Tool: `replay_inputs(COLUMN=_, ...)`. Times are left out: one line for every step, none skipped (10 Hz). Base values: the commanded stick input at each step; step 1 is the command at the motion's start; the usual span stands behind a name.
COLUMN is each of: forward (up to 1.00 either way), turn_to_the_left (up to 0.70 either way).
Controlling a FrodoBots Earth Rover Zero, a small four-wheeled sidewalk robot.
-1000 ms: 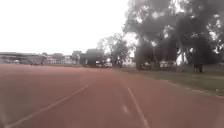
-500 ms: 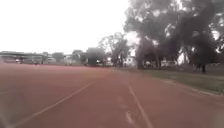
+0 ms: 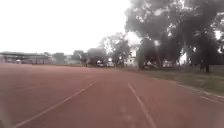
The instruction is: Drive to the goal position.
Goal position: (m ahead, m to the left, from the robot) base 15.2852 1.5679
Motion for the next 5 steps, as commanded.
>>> replay_inputs(forward=0.7, turn_to_the_left=0.0)
replay_inputs(forward=0.7, turn_to_the_left=0.0)
replay_inputs(forward=0.7, turn_to_the_left=0.0)
replay_inputs(forward=0.7, turn_to_the_left=0.0)
replay_inputs(forward=0.7, turn_to_the_left=0.0)
